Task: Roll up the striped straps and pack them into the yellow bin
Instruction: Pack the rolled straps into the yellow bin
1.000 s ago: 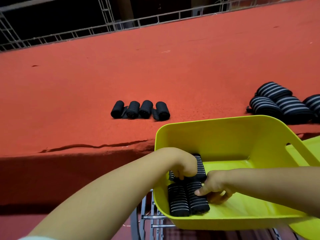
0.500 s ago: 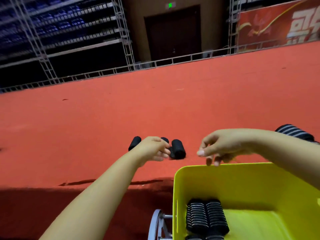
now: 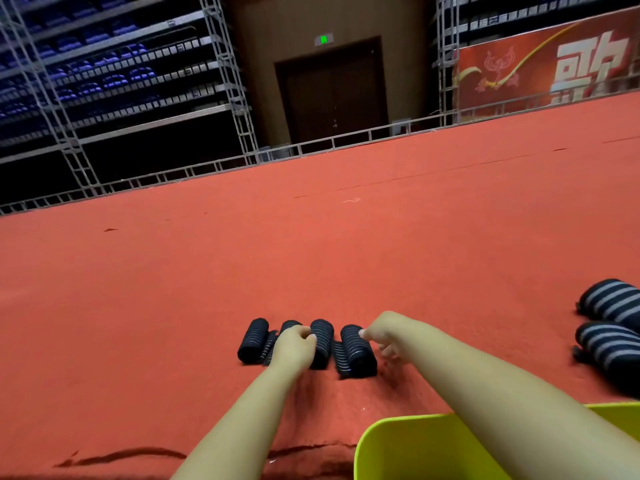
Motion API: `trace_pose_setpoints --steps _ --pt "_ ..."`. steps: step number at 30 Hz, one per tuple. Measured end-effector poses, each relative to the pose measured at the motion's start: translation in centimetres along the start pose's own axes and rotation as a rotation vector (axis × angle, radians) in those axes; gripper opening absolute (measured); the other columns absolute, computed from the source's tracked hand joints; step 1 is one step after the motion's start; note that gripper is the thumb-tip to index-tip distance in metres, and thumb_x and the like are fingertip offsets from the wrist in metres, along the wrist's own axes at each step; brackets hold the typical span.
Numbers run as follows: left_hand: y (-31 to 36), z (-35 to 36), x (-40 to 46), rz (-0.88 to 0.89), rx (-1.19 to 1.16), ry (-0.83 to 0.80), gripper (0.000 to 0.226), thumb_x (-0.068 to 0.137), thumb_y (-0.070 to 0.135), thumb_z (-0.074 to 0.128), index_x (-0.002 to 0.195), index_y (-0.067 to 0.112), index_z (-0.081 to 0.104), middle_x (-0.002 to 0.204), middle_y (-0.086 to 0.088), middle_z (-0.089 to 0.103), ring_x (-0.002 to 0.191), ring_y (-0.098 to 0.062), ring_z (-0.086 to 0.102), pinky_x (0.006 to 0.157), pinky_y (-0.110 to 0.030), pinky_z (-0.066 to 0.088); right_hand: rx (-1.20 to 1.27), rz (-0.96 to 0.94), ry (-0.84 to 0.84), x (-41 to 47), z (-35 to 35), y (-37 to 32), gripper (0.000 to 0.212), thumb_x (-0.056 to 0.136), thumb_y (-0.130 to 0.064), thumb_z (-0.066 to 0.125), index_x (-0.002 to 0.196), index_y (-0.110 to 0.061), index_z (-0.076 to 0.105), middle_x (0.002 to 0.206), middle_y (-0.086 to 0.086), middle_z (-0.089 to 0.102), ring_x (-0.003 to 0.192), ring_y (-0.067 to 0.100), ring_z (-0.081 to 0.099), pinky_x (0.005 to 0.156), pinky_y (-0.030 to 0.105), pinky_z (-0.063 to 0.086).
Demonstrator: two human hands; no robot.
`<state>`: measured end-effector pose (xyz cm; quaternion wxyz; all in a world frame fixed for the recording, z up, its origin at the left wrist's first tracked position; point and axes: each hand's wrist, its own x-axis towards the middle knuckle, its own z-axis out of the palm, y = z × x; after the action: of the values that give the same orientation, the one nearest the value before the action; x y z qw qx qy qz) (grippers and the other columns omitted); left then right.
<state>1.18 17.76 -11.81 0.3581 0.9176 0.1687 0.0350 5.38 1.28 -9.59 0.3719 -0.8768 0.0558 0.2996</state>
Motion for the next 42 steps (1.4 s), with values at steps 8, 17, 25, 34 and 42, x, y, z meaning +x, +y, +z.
trace_pose_setpoints --steps 8,17,25,34,42 --pt "-0.8 1.6 3.0 -0.066 0.195 0.004 0.042 0.094 0.036 0.055 0.121 0.004 0.058 0.124 -0.012 0.063 0.116 -0.028 0.057 0.091 -0.029 0.041 0.055 0.11 -0.077 3.8 2.5 0.3 0.044 0.095 -0.043 0.051 0.124 -0.011 0.045 0.124 0.004 0.055 0.111 0.02 0.054 0.096 0.034 0.042" --pt "1.3 2.4 1.8 -0.196 0.003 -0.16 0.015 0.083 0.019 0.064 0.084 0.007 0.055 0.071 -0.004 0.053 0.061 -0.019 0.051 0.049 -0.023 0.038 0.059 0.02 -0.17 1.8 2.6 -0.2 0.016 0.096 -0.024 0.051 0.097 -0.014 0.04 0.081 0.005 0.039 0.068 0.015 0.037 0.067 0.026 0.035" --pt "2.1 0.0 -0.6 -0.271 -0.63 -0.31 0.006 0.084 0.007 0.061 0.086 0.005 0.056 0.062 -0.01 0.048 0.052 -0.019 0.04 0.049 -0.024 0.037 0.382 -0.093 -0.157 -2.5 -0.8 -0.4 0.019 0.088 -0.02 0.059 0.072 -0.017 0.048 0.066 0.0 0.048 0.057 0.01 0.04 0.052 0.02 0.027" --pt "8.5 -3.3 -9.4 -0.04 -0.746 -0.711 0.012 0.092 -0.006 0.049 0.096 0.004 0.055 0.062 -0.004 0.066 0.052 -0.012 0.063 0.069 -0.029 0.054 0.712 -0.24 -0.276 -10.9 -7.5 6.6 0.01 0.079 -0.012 0.062 0.083 -0.018 0.055 0.075 0.001 0.059 0.069 0.012 0.047 0.063 0.024 0.032" --pt "11.4 -1.8 -15.7 0.026 -0.621 -0.866 0.028 0.092 -0.013 0.046 0.111 0.004 0.056 0.098 -0.011 0.068 0.084 -0.025 0.068 0.083 -0.039 0.055 0.556 -0.398 -0.295 -14.8 -8.5 14.0 0.032 0.079 -0.019 0.067 0.108 -0.008 0.06 0.103 0.011 0.064 0.088 0.022 0.063 0.094 0.041 0.049"
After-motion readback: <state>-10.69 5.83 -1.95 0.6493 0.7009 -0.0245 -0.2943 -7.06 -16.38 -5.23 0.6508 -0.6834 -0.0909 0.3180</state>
